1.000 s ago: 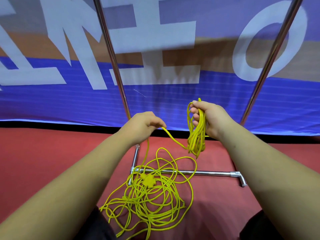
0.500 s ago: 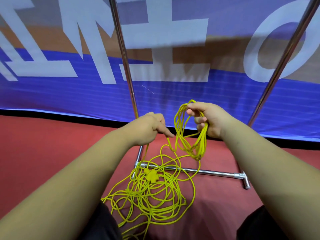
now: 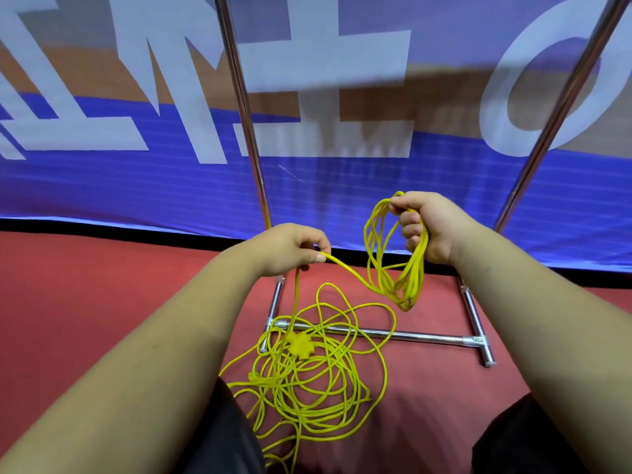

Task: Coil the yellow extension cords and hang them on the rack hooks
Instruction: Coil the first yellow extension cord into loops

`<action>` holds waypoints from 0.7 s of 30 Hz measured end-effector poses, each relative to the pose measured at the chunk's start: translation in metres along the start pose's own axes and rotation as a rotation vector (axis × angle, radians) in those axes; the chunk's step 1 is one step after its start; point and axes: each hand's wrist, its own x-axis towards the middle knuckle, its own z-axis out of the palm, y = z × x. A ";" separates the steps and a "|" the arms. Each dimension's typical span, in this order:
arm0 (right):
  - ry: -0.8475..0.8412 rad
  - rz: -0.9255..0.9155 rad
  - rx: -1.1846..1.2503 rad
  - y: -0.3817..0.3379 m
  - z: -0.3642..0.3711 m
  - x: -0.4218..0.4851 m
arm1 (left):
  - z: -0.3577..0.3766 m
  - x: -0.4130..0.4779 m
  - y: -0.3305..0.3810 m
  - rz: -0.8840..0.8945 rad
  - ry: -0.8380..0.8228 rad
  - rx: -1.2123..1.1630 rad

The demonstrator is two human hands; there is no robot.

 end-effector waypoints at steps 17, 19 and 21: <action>-0.161 0.248 -0.309 0.038 0.021 0.001 | 0.024 0.029 0.033 0.138 0.182 0.077; -0.163 0.204 -0.315 0.037 0.026 -0.002 | 0.023 0.030 0.020 0.032 0.227 -0.029; -0.196 0.142 -0.311 0.035 0.028 -0.002 | 0.023 0.030 0.006 -0.052 0.145 -0.082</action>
